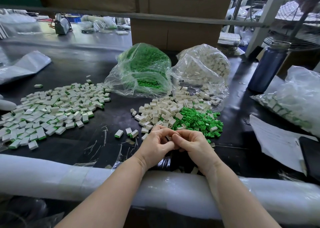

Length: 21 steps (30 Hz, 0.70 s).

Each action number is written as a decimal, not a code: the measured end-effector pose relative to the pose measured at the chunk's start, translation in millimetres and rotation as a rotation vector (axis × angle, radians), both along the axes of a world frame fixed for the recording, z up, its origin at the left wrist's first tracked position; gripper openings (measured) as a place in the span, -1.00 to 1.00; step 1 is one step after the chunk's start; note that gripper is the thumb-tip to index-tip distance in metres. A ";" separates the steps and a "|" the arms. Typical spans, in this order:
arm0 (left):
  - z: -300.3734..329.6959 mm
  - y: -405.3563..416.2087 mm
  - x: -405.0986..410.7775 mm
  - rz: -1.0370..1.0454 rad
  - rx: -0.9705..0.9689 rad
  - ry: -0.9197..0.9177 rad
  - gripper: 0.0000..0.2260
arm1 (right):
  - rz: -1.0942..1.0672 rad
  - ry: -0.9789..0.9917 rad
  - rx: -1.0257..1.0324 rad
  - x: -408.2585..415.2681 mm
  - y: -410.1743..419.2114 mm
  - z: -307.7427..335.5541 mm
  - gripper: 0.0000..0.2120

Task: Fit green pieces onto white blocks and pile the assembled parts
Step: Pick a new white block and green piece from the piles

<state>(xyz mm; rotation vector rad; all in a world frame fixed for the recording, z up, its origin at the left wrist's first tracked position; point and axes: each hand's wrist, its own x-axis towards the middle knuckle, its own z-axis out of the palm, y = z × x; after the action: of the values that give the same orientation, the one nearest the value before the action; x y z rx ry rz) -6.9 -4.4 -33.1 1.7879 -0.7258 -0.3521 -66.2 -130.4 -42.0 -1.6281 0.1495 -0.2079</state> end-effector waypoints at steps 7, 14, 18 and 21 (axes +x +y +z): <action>1.4 0.7 0.1 -0.012 -0.011 0.002 -0.82 | 0.008 0.004 0.026 0.1 -1.2 -0.5 -0.86; -0.8 1.0 0.6 -0.014 -0.012 -0.017 -0.82 | 0.018 -0.005 0.066 0.7 -0.3 -0.8 -0.85; -1.8 0.7 0.8 -0.012 -0.016 -0.024 -0.83 | 0.016 -0.009 0.064 0.3 0.0 -0.6 -0.85; -2.8 0.1 1.0 -0.015 0.000 -0.041 -0.83 | 0.008 -0.011 0.060 0.3 -0.1 -0.6 -0.84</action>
<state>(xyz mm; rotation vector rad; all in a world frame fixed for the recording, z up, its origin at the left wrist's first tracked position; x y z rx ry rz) -6.0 -4.2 -35.9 1.7949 -0.7684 -0.3266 -65.9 -130.5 -42.7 -1.5671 0.1390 -0.2043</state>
